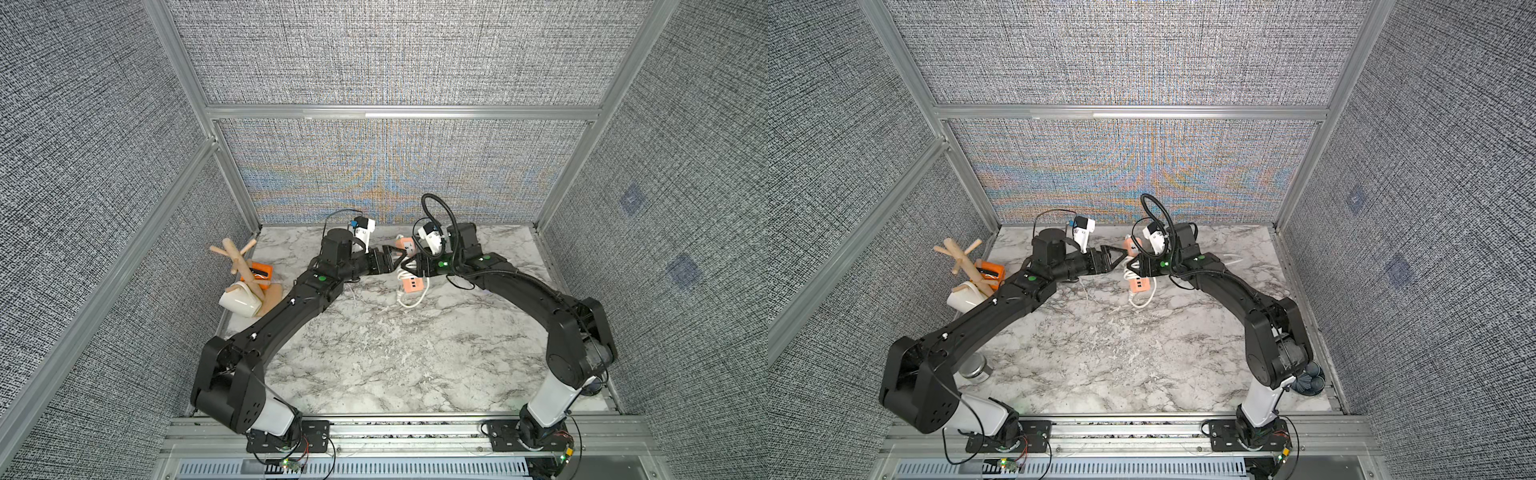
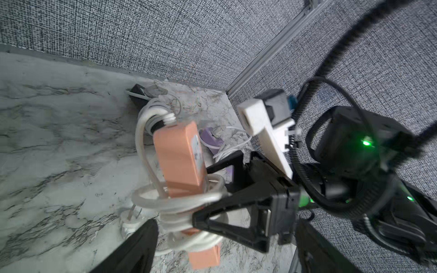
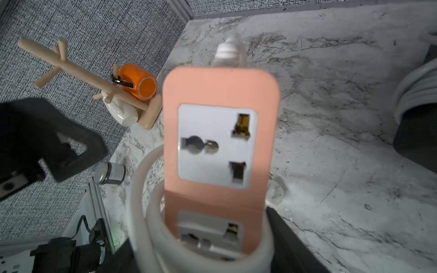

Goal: Unwrap the cord wrapped around the power strip
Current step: Unwrap the power cord from the power strip.

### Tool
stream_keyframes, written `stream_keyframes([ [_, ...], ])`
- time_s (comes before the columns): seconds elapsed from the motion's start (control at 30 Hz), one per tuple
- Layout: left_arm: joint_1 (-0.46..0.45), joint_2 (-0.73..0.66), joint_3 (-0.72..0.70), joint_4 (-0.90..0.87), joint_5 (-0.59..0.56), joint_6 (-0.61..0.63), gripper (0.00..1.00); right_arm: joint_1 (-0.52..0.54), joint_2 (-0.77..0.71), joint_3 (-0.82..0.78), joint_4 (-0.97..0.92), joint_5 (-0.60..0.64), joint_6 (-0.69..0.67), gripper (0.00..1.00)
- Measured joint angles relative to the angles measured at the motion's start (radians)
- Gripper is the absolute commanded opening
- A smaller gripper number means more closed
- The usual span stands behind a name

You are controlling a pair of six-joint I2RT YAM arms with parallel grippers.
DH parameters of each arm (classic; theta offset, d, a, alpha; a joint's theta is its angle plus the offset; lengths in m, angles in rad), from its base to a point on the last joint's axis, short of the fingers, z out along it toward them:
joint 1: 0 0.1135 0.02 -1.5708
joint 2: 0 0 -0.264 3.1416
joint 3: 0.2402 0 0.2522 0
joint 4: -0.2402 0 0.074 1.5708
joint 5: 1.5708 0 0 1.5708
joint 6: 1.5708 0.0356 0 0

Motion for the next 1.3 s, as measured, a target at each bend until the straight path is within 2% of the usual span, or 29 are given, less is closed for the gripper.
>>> stream_keyframes([
  [0.1,0.007,0.084,0.035,-0.018,0.019,-0.023,0.88,0.006,-0.001,0.026,-0.048,-0.018,-0.070,0.36],
  [0.23,0.006,0.117,0.013,-0.003,0.020,-0.063,0.86,0.018,0.016,0.071,-0.117,-0.031,-0.141,0.36],
  [0.47,0.006,0.132,0.006,0.051,0.022,-0.093,0.67,0.055,0.051,0.105,-0.158,-0.053,-0.191,0.36],
  [0.83,0.009,0.141,-0.009,0.076,0.018,-0.121,0.46,0.057,0.069,0.125,-0.176,-0.046,-0.207,0.36],
  [1.03,0.010,0.154,-0.011,0.091,0.011,-0.171,0.22,0.060,0.072,0.137,-0.199,-0.034,-0.237,0.37],
  [1.1,0.011,0.155,-0.015,0.097,0.011,-0.185,0.14,0.060,0.080,0.152,-0.220,-0.037,-0.248,0.43],
  [1.23,0.027,0.159,-0.017,0.105,0.014,-0.232,0.03,0.058,0.114,0.224,-0.287,-0.041,-0.275,0.70],
  [1.3,0.036,0.162,-0.019,0.124,0.019,-0.262,0.00,0.054,0.129,0.264,-0.320,-0.047,-0.293,0.80],
])
